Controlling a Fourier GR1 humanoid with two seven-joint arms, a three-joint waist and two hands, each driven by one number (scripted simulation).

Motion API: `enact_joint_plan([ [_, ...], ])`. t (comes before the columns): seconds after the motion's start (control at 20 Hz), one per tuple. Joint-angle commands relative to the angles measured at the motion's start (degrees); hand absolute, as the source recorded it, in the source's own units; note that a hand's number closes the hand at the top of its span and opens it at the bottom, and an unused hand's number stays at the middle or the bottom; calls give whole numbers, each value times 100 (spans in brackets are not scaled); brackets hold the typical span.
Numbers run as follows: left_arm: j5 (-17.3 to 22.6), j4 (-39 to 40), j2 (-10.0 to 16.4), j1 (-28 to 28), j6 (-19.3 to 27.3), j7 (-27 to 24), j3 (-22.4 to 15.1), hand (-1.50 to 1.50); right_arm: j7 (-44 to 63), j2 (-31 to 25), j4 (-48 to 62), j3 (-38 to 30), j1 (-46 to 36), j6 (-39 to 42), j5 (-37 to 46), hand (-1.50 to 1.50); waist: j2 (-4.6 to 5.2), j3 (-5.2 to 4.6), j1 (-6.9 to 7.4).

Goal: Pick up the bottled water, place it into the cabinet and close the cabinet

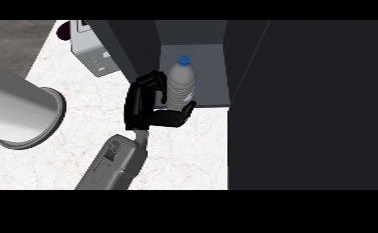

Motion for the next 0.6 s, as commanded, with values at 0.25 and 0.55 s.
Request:
enact_joint_plan([
  [0.25, -256, 1299, -7, -1303, 1089, 439, -77, 150, 348, 84, -983, -72, 252, -205, -488, -150, 28, -2, -51],
  [0.55, 248, 2142, -7, -1933, 1228, 368, -173, 150, 259, 139, -760, -195, 145, -37, -562, -150, 32, -1, -78],
])
